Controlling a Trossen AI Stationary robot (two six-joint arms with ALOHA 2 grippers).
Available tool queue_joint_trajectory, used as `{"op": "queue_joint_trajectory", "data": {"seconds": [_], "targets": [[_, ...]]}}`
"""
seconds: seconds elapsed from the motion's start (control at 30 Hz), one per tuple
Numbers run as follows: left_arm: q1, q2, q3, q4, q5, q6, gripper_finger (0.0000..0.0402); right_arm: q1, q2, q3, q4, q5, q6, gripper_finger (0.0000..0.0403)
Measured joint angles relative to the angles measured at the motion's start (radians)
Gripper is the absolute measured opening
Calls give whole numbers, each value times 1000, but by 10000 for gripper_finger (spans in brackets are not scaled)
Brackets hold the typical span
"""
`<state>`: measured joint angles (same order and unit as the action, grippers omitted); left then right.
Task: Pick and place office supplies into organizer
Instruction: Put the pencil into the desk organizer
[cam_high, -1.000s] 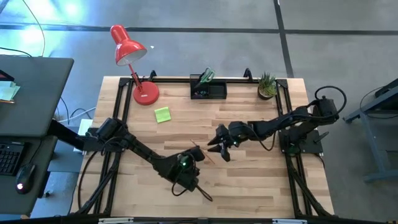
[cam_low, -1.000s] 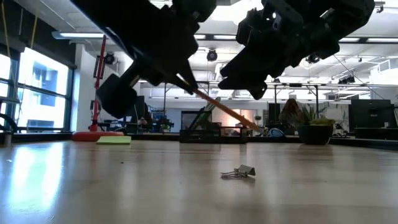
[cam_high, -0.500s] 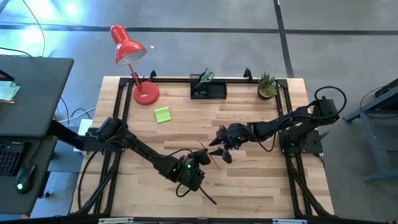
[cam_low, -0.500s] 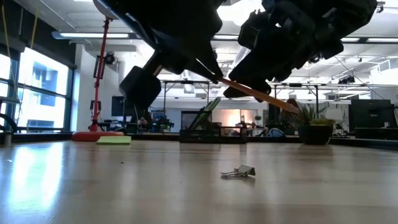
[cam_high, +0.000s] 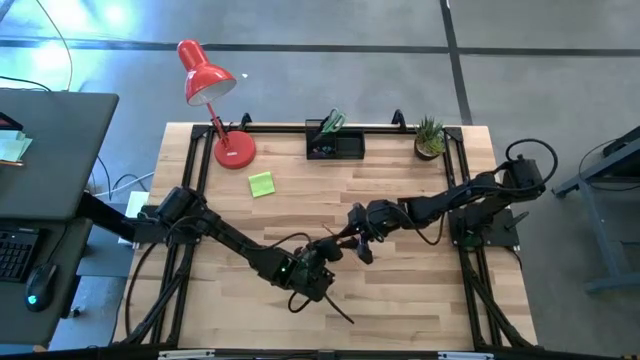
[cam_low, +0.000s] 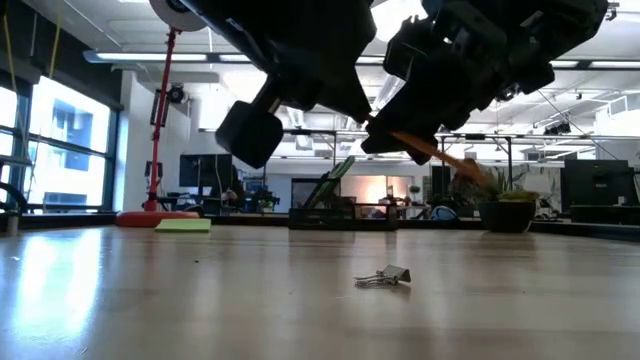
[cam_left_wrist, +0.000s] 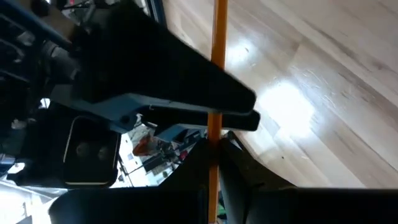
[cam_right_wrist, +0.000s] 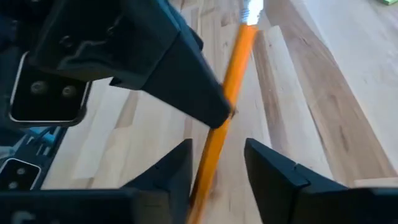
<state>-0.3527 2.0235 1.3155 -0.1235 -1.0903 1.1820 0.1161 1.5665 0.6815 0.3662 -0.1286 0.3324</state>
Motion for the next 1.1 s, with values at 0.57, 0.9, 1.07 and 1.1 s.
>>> {"op": "queue_joint_trajectory", "data": {"seconds": [0.57,0.9,1.07,1.1], "targets": [[-1,0,0,-7,38,-237,34,-87,0,0,-55,10,-137,11],[-8,-16,-1,-206,-158,-700,152,-215,0,0,33,151,-245,6],[17,-67,-1,-511,-96,-1183,182,-287,0,0,256,184,-369,8],[28,-77,-1,-558,-57,-1271,183,-302,0,0,307,183,-404,9]]}}
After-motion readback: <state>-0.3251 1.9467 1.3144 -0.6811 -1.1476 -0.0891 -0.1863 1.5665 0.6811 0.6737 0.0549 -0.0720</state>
